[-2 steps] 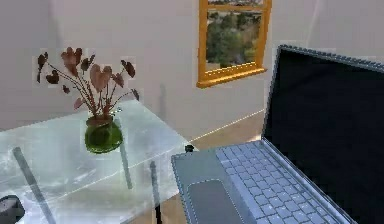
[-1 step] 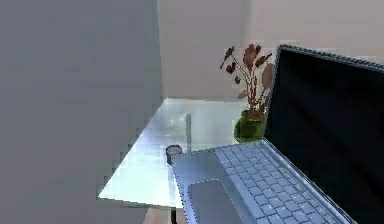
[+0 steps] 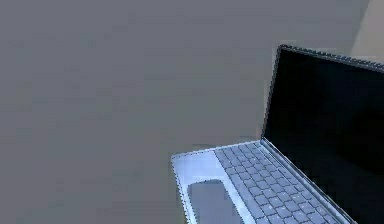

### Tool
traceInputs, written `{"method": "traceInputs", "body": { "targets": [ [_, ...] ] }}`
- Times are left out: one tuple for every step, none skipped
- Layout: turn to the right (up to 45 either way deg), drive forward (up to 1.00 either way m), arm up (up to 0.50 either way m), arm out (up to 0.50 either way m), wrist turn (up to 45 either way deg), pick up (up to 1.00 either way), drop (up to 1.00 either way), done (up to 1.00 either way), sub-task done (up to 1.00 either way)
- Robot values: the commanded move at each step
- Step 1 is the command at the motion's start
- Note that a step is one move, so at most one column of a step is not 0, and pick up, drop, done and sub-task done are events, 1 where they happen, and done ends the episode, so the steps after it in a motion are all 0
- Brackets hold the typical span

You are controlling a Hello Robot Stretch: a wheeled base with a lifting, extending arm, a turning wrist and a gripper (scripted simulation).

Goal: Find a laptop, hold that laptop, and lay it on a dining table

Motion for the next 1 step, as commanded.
{"method": "traceInputs", "body": {
  "targets": [
    [-21.0, 0.0, 0.0, 0.0, 0.0, 0.0, 0.0, 0.0, 0.0]
  ]
}}
